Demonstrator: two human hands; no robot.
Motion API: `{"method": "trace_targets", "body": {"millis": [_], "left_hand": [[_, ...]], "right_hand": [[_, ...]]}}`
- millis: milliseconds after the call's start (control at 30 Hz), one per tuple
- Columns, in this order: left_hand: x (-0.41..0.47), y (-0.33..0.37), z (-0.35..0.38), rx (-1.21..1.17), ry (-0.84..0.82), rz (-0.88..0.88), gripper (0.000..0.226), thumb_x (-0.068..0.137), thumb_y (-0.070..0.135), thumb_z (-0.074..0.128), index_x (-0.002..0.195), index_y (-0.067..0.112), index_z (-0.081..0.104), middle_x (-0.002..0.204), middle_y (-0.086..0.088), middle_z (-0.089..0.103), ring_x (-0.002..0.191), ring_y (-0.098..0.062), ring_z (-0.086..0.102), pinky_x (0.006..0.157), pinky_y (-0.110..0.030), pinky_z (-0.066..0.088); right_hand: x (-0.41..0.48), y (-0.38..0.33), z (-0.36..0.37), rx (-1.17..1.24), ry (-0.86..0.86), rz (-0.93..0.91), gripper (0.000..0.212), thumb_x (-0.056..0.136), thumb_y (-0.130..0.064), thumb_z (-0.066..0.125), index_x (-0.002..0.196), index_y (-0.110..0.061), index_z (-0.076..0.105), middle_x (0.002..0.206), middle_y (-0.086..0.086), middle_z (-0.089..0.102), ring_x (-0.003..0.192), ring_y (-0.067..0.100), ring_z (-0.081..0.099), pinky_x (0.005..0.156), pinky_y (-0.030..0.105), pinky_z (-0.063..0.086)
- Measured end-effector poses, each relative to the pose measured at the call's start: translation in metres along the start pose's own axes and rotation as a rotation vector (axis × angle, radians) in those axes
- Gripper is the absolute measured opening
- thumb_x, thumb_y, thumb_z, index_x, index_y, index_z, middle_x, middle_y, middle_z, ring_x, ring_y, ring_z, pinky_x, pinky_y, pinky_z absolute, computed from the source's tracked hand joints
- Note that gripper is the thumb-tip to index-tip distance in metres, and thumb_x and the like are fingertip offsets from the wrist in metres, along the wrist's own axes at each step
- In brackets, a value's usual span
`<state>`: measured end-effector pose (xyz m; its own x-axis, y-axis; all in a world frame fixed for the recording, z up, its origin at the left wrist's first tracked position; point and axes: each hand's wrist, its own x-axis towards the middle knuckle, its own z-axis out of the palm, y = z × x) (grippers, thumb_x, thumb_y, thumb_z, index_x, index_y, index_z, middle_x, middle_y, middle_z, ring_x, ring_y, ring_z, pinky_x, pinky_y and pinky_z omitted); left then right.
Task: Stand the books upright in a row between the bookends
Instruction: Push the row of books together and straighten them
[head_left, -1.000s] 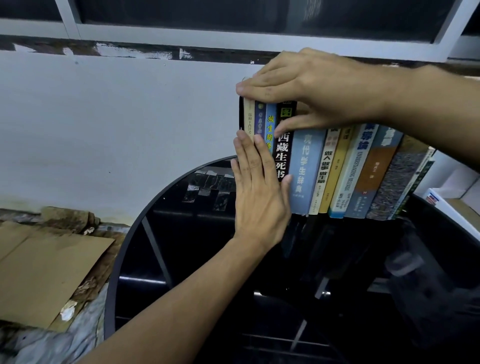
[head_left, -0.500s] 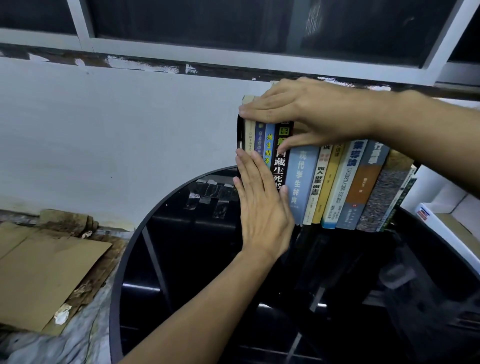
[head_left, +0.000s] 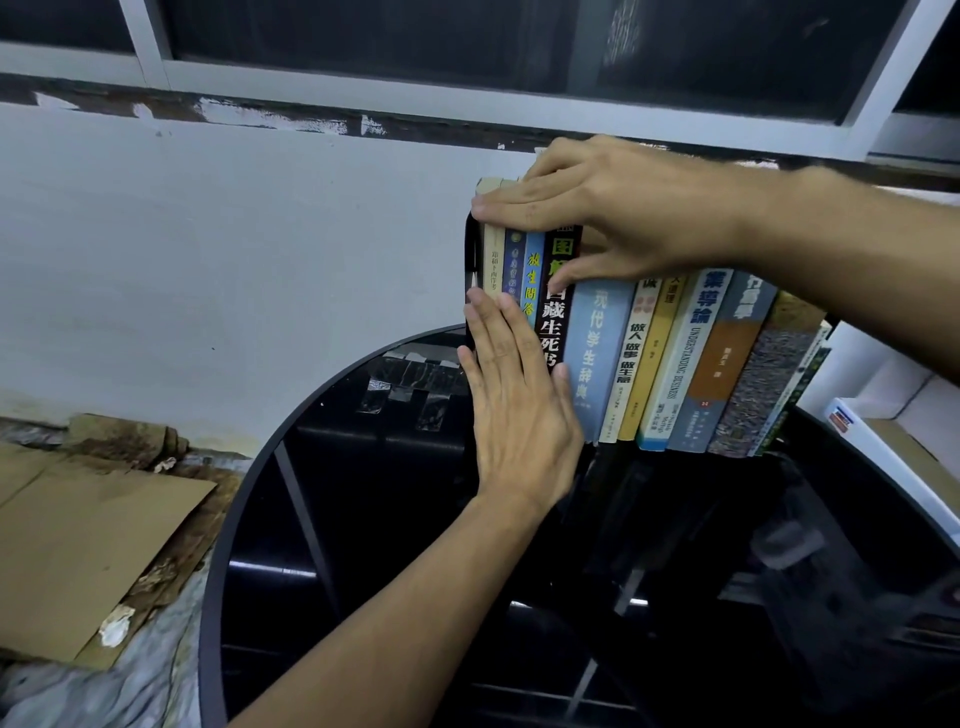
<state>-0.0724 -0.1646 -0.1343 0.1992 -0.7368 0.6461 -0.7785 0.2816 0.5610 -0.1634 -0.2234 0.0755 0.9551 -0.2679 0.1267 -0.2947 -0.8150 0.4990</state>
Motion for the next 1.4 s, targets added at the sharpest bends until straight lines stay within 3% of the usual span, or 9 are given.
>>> {"method": "trace_targets", "body": {"millis": [167, 233, 367, 567, 1033, 1267, 1400], "left_hand": [[-0.001, -0.001, -0.002, -0.003, -0.005, -0.005, 0.073, 0.110, 0.030, 0.031, 0.155, 0.002, -0.019, 0.160, -0.015, -0.034, 0.150, -0.026, -0.028, 0.125, -0.049, -0.007], [-0.002, -0.001, -0.003, -0.005, -0.005, -0.007, 0.072, 0.109, 0.028, 0.031, 0.155, 0.002, -0.019, 0.160, -0.015, -0.035, 0.150, -0.026, -0.028, 0.125, -0.050, -0.005], [-0.002, -0.003, -0.003, -0.008, -0.006, -0.006, 0.071, 0.108, 0.024, 0.029, 0.155, 0.003, -0.020, 0.158, -0.014, -0.037, 0.150, -0.026, -0.029, 0.125, -0.050, -0.003], [-0.001, -0.003, 0.000, -0.009, -0.006, -0.009, 0.071, 0.107, 0.020, 0.030, 0.155, 0.003, -0.020, 0.159, -0.015, -0.035, 0.150, -0.027, -0.029, 0.125, -0.053, -0.001], [0.000, -0.004, 0.001, 0.009, -0.003, -0.008, 0.075, 0.104, 0.014, 0.036, 0.155, 0.002, -0.017, 0.160, -0.017, -0.033, 0.150, -0.028, -0.028, 0.124, -0.055, 0.000], [0.000, -0.004, 0.001, 0.028, 0.000, -0.016, 0.079, 0.103, 0.013, 0.040, 0.155, 0.002, -0.020, 0.160, -0.017, -0.034, 0.149, -0.028, -0.030, 0.125, -0.055, 0.001], [0.000, -0.003, -0.002, 0.009, -0.011, -0.017, 0.079, 0.104, 0.014, 0.039, 0.154, 0.004, -0.022, 0.159, -0.015, -0.035, 0.149, -0.026, -0.030, 0.125, -0.055, 0.001]], "right_hand": [[0.003, -0.006, -0.003, -0.020, -0.018, 0.032, 0.083, 0.086, -0.043, 0.069, 0.156, -0.017, 0.034, 0.155, -0.002, 0.044, 0.125, 0.021, 0.046, 0.100, 0.033, 0.034], [0.003, -0.006, -0.003, -0.034, -0.014, 0.033, 0.084, 0.085, -0.042, 0.073, 0.154, -0.011, 0.036, 0.151, 0.006, 0.048, 0.126, 0.026, 0.048, 0.105, 0.040, 0.041], [0.001, -0.006, 0.000, -0.057, -0.015, 0.023, 0.082, 0.085, -0.042, 0.073, 0.151, -0.010, 0.038, 0.145, 0.009, 0.052, 0.124, 0.031, 0.049, 0.099, 0.053, 0.046], [-0.002, -0.004, 0.005, -0.009, 0.025, 0.047, 0.079, 0.084, -0.043, 0.068, 0.150, -0.009, 0.042, 0.140, 0.013, 0.055, 0.127, 0.032, 0.048, 0.102, 0.053, 0.045], [-0.003, -0.007, 0.006, 0.049, 0.048, 0.125, 0.078, 0.080, -0.029, 0.081, 0.148, -0.012, 0.047, 0.139, 0.008, 0.059, 0.130, 0.029, 0.048, 0.103, 0.051, 0.046], [-0.004, -0.008, 0.008, 0.056, 0.066, 0.149, 0.078, 0.078, -0.024, 0.084, 0.146, -0.011, 0.049, 0.143, 0.005, 0.058, 0.140, 0.028, 0.042, 0.113, 0.042, 0.039], [-0.007, -0.009, 0.009, 0.076, 0.075, 0.155, 0.079, 0.080, -0.026, 0.083, 0.149, -0.011, 0.047, 0.148, 0.002, 0.053, 0.147, 0.027, 0.033, 0.117, 0.028, 0.024]]}}
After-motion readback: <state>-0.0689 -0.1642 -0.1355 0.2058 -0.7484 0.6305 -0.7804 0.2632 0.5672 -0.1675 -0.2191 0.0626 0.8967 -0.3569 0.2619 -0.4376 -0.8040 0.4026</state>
